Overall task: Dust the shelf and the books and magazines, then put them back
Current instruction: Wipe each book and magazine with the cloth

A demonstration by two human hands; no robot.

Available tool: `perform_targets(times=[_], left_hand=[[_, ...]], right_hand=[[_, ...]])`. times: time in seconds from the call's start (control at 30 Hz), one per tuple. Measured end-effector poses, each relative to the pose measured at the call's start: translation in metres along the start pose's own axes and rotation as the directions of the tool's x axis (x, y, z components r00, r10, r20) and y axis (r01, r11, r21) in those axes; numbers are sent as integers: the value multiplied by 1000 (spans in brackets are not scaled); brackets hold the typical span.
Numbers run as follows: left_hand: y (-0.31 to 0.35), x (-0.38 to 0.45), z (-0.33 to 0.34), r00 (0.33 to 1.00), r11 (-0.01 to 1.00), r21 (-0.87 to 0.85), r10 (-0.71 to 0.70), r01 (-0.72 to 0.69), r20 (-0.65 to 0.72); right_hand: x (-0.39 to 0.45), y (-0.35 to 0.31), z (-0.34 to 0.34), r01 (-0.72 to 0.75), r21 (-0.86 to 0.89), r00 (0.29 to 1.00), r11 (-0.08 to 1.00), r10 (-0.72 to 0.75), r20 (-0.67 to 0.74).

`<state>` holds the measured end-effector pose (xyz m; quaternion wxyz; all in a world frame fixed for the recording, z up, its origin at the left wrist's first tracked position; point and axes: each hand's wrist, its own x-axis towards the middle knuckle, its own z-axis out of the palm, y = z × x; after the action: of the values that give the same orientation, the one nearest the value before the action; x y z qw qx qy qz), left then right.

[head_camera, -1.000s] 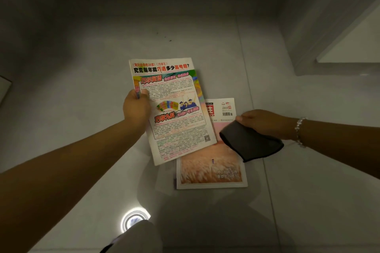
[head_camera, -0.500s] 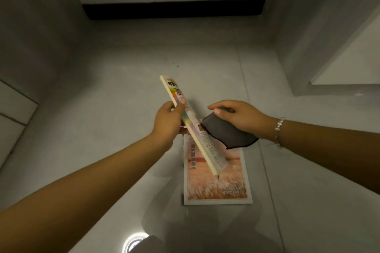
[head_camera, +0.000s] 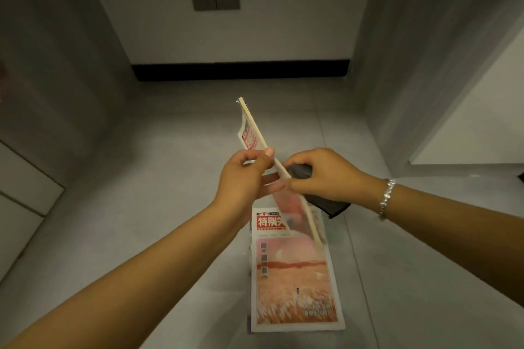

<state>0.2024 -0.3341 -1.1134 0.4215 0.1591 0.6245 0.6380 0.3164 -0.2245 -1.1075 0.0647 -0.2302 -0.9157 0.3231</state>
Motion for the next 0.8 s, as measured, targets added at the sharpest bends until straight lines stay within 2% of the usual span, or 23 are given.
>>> perform_targets(times=[0.13,0.3,0.5,0.63,0.67,0.8], left_hand=[[20,-9,4,983,980,79,181,-181,17],[49,-11,9,907,895,187,419,-405,-36],[103,-7,23,804,798,301,579,-523,-138],[137,-16,35,702,700,375,694,-608,-158],[149,-18,40,674,675,355,724,-646,-148],[182,-34,57,651,650,131,758,-749,-41]], right_hand=[[-7,-12,-42,26,-10,994,1000,-27,-108],[-15,-36,-91,94,69,965,993,-74,-252],[-28,-64,-154,201,224,916,954,-102,-388],[-41,-82,-191,325,226,829,918,-162,-536],[-44,-86,-203,365,216,791,906,-179,-585],[-56,-100,-236,464,237,675,854,-167,-718]])
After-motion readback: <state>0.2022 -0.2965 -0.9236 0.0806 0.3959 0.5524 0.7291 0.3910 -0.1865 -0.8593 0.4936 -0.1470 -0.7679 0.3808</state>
